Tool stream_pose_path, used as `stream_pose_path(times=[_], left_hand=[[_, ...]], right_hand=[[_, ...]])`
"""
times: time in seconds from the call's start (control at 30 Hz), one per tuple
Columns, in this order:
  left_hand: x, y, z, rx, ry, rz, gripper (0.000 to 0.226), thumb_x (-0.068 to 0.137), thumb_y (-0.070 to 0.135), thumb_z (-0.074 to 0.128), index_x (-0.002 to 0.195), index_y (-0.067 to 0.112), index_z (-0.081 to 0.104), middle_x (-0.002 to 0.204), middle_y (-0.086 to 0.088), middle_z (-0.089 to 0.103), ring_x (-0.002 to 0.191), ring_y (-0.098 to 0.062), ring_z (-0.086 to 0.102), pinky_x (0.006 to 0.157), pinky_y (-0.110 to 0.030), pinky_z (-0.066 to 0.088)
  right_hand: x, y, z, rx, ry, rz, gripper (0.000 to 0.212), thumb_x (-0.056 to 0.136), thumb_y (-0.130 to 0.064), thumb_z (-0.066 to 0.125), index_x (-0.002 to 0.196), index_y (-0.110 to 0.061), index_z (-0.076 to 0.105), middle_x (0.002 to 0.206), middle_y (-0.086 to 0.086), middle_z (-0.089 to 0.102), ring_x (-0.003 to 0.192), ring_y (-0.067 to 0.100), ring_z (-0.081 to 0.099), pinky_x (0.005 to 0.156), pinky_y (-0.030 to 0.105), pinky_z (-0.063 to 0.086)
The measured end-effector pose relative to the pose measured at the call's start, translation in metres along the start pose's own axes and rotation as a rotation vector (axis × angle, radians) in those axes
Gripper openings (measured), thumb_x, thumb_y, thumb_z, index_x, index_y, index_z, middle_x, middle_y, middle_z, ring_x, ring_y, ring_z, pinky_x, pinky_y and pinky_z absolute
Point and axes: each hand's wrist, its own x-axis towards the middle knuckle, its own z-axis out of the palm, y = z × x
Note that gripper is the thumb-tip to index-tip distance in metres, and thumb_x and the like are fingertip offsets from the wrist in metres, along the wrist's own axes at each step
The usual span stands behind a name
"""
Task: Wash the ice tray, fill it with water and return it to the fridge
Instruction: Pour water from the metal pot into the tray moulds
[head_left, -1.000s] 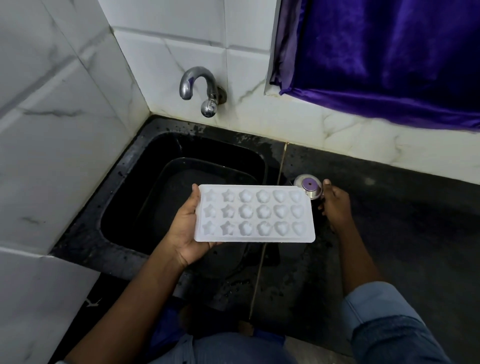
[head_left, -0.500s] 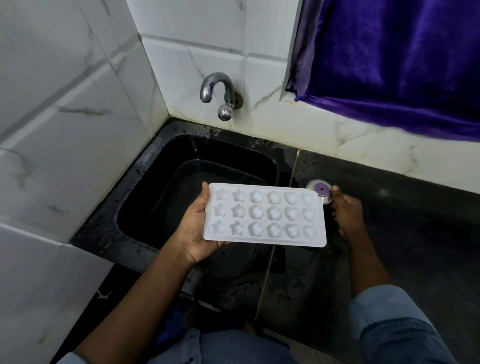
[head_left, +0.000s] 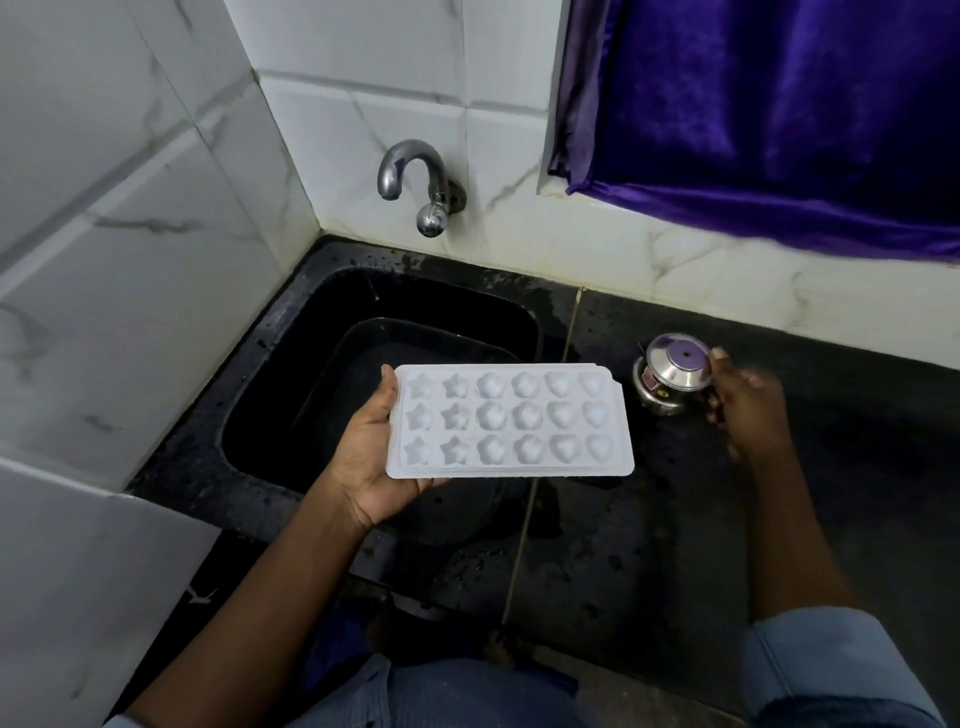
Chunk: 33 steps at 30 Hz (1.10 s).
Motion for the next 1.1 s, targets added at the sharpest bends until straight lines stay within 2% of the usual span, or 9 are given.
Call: stream_pose_path(times=[0.07,0.27,0.47,0.53,0.67,0.8,0.97,1.1], left_hand=[[0.0,0.0,0.0,-0.008,-0.013,-0.006,0.08,0.1,0.077,0.043,0.145,0.015,0.065,0.156,-0.019,0.056,0.141,-0.043,0.055,0.106,-0.063,0.052],[-0.003,-0.004,0.005,-0.014,-0.07,-0.057,0.08,0.101,0.076,0.044,0.146,0.013,0.064,0.155,-0.019,0.056,0.141,-0.042,0.055,0.103,-0.061,0.054],[-0.006,-0.008,0.014,0.009,-0.086,-0.102,0.081,0.099,0.076,0.048,0.146,0.013,0.063,0.156,-0.019,0.055,0.143,-0.042,0.053,0.11,-0.062,0.049],[-0.008,-0.005,0.015,0.003,-0.084,-0.103,0.081,0.098,0.077,0.048,0.145,0.013,0.065,0.155,-0.019,0.056,0.142,-0.042,0.055,0.108,-0.062,0.05],[-0.013,0.003,0.015,-0.006,-0.07,-0.097,0.081,0.097,0.077,0.05,0.143,0.012,0.066,0.153,-0.019,0.058,0.138,-0.042,0.059,0.101,-0.06,0.055],[-0.017,0.009,0.015,0.014,-0.047,-0.107,0.084,0.097,0.077,0.05,0.149,0.012,0.061,0.154,-0.019,0.057,0.14,-0.044,0.056,0.109,-0.063,0.049],[-0.017,0.011,0.015,0.038,-0.031,-0.153,0.081,0.097,0.078,0.048,0.135,0.012,0.073,0.148,-0.018,0.063,0.135,-0.04,0.062,0.114,-0.062,0.046],[-0.018,0.015,0.014,0.042,-0.023,-0.165,0.079,0.097,0.078,0.046,0.13,0.012,0.076,0.146,-0.017,0.065,0.132,-0.039,0.065,0.112,-0.061,0.047]], right_hand=[[-0.007,-0.02,-0.009,-0.001,-0.003,-0.048,0.057,0.104,-0.039,0.061,0.055,-0.014,0.048,0.041,-0.003,0.043,0.036,0.012,0.034,0.04,0.02,0.027],[-0.02,-0.082,-0.018,-0.035,-0.055,-0.131,0.06,0.099,-0.05,0.064,0.05,-0.017,0.052,0.044,-0.001,0.044,0.039,0.015,0.037,0.041,0.017,0.031],[-0.02,-0.14,0.011,-0.129,-0.245,-0.216,0.06,0.096,-0.056,0.065,0.052,-0.017,0.056,0.046,0.001,0.047,0.04,0.015,0.039,0.043,0.019,0.035],[-0.018,-0.154,0.029,-0.154,-0.322,-0.234,0.059,0.095,-0.057,0.066,0.053,-0.016,0.058,0.046,0.002,0.048,0.04,0.016,0.04,0.042,0.02,0.035],[-0.018,-0.171,0.066,-0.207,-0.461,-0.265,0.058,0.093,-0.058,0.067,0.058,-0.013,0.058,0.046,0.001,0.049,0.04,0.016,0.042,0.041,0.019,0.035],[-0.023,-0.178,0.101,-0.252,-0.602,-0.279,0.055,0.091,-0.059,0.069,0.058,-0.016,0.06,0.048,-0.001,0.049,0.042,0.011,0.042,0.043,0.02,0.037],[-0.027,-0.181,0.133,-0.323,-0.726,-0.285,0.055,0.098,-0.048,0.068,0.052,-0.02,0.061,0.047,-0.002,0.044,0.044,0.01,0.039,0.044,0.02,0.035],[-0.031,-0.187,0.147,-0.393,-0.791,-0.303,0.059,0.092,-0.055,0.07,0.053,-0.014,0.056,0.048,-0.001,0.041,0.046,0.014,0.033,0.046,0.021,0.033]])
